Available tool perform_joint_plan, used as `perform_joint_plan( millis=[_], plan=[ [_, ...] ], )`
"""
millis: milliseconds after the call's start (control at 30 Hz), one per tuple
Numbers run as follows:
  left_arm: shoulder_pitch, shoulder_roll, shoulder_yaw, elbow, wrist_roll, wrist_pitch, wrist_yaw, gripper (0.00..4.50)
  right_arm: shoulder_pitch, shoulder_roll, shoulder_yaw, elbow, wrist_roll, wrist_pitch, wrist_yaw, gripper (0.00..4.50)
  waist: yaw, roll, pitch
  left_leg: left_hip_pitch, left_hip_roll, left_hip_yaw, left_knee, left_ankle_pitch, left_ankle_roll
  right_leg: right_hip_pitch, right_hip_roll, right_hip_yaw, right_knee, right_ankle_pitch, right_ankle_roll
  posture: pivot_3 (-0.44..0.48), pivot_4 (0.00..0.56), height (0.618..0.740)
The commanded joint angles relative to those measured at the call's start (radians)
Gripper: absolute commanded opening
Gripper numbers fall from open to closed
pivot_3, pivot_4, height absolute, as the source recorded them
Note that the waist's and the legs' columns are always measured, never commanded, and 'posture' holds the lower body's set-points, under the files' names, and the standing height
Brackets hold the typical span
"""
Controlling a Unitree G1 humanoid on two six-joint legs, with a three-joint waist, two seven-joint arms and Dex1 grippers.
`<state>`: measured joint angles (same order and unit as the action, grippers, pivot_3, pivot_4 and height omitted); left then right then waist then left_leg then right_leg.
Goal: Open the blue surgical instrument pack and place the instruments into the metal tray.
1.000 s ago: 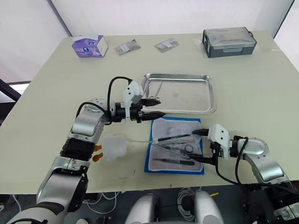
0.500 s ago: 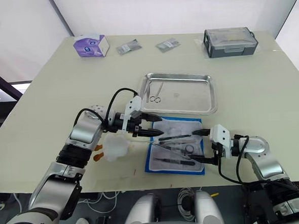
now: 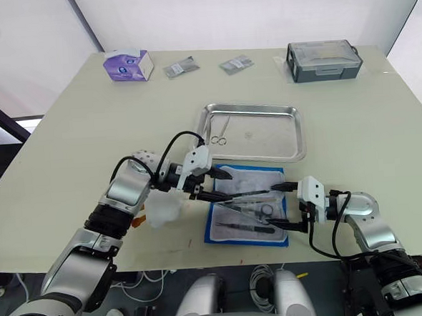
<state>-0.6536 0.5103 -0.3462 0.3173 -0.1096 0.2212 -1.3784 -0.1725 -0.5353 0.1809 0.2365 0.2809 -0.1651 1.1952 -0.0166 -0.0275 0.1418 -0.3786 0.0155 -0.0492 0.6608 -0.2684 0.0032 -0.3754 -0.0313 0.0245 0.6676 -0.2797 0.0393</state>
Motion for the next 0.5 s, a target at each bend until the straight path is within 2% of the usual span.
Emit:
perform_joint_plan(
  millis=[33,267,467,500],
  plan=[
    [-0.015,-0.008,-0.008,0.04,0.038,-0.097,0.024,3.03,0.059,-0.007,0.06,0.129,-0.093,0.042,-0.011,4.5,0.0,0.0,0.0,0.0,0.0,0.0,0.0,0.0,0.0,0.0,0.0,0.0,0.0,0.0,0.0,0.0,0.15,0.74],
    [-0.019,-0.021,-0.021,0.143,0.081,-0.301,0.03,3.03,0.062,-0.009,0.06,0.122,-0.093,0.046,-0.011,4.5,0.0,-0.001,-0.001,0.0,0.0,0.0,0.0,0.0,0.0,0.0,0.0,0.0,0.0,0.0,0.0,0.0,0.15,0.74],
    [-0.024,-0.051,-0.011,0.194,0.078,-0.377,0.038,3.03,0.066,-0.015,0.06,0.111,-0.092,0.056,-0.01,4.5,0.001,-0.001,-0.002,0.001,0.0,0.0,0.0,0.0,0.0,0.001,0.0,0.0,0.0,0.0,0.0,0.0,0.15,0.74],
    [-0.02,-0.054,-0.014,0.193,0.074,-0.38,0.031,2.8,0.067,-0.016,0.06,0.108,-0.092,0.057,-0.01,4.5,0.001,-0.001,-0.002,0.001,0.0,0.0,0.0,0.0,0.0,0.001,0.0,0.0,0.0,0.0,0.0,0.0,0.15,0.74]
  ],
)
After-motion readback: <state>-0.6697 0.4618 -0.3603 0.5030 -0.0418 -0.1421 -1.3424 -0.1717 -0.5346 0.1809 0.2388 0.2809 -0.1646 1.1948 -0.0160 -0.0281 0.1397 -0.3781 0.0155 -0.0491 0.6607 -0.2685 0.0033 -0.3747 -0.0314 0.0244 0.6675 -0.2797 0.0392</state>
